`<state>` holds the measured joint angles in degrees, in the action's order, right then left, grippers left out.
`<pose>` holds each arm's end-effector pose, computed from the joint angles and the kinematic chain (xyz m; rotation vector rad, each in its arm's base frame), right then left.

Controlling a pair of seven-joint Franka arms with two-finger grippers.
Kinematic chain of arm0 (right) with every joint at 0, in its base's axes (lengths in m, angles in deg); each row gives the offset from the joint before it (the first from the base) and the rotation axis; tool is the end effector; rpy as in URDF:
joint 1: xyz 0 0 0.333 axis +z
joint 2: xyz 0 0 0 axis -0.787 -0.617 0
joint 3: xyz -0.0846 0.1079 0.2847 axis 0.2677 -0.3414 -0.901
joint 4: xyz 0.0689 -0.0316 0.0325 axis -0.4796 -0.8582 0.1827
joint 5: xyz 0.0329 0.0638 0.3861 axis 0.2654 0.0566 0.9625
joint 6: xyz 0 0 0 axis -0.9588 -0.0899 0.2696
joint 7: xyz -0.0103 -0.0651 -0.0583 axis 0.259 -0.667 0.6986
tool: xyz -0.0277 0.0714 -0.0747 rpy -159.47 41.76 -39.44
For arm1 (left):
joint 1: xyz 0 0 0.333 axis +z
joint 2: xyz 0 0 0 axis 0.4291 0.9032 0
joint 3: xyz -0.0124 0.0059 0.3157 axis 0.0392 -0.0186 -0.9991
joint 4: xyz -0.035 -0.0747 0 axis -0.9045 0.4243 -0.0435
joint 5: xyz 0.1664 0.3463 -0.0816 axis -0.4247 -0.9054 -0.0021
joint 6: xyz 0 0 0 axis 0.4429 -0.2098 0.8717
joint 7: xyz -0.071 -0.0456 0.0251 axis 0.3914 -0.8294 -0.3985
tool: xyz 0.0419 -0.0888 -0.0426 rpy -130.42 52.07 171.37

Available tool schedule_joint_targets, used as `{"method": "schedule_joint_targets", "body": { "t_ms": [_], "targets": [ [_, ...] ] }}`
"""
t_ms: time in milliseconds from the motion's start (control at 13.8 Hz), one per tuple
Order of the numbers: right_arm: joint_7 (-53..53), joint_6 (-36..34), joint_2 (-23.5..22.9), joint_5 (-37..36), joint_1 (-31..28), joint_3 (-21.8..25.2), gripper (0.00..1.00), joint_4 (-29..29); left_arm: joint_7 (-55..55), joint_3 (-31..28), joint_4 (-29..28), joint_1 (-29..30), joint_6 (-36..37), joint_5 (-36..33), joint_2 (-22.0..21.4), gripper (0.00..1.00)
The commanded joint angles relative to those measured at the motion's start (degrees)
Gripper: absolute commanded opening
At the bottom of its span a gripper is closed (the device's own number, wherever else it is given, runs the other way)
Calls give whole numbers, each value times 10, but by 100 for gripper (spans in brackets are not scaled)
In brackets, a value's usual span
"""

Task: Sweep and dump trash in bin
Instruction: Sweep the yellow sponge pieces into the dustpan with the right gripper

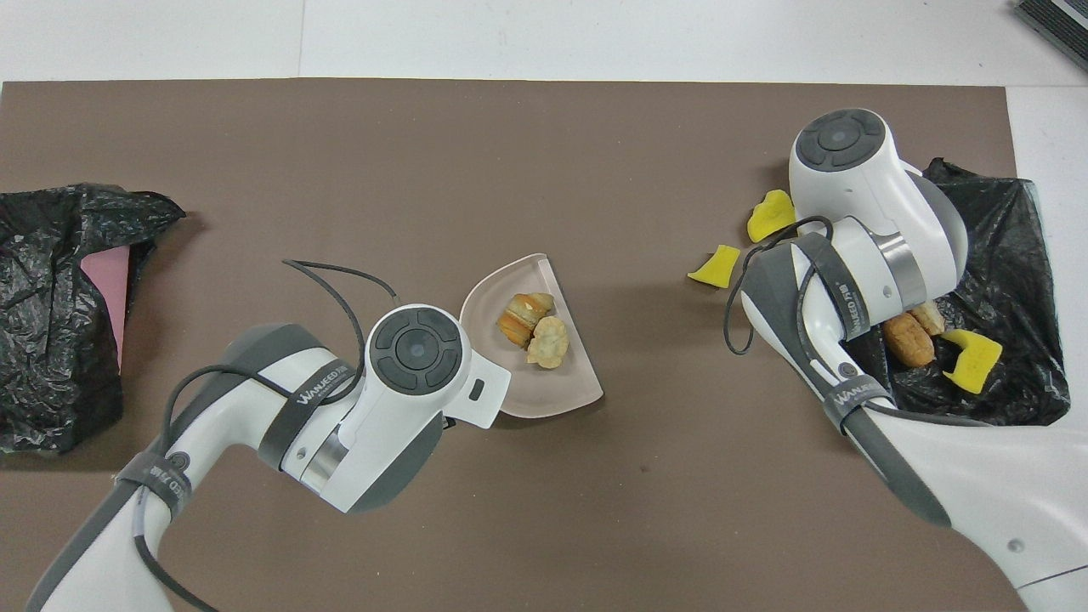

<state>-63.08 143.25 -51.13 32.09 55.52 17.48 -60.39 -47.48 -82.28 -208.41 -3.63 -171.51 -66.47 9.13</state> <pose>0.6197 0.0775 0.3278 2.7112 -0.0237 -0.4146 0.4498 -0.3214 0.3663 -2.4612 1.7480 0.1944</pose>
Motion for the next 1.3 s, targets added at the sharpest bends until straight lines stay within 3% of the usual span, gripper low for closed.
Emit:
{"method": "schedule_joint_targets", "body": {
  "t_ms": [0, 290, 507, 725, 942, 1232],
  "targets": [
    [15, -29, 24, 60, 16, -7, 0, -31, -23, -9, -6, -15, 27, -5, -13, 0],
    [11, -27, 56, 147, 73, -7, 0, -81, -26, -8, -12, -16, 33, -5, -17, 0],
    [8, -27, 86, 218, 146, -7, 0, -118, -26, -8, -12, -16, 30, -5, -18, 0],
    [8, -28, 90, 274, 183, -8, 0, -108, -26, -7, -17, -16, 27, -5, -21, 0],
    [7, -53, 97, 281, 187, -10, 0, -85, -24, -7, -28, -15, 11, -5, -22, 0],
    [8, -82, 153, 302, 201, -16, 0, -82, -8, -7, -60, -11, -84, -5, -16, 0]
  ]
}}
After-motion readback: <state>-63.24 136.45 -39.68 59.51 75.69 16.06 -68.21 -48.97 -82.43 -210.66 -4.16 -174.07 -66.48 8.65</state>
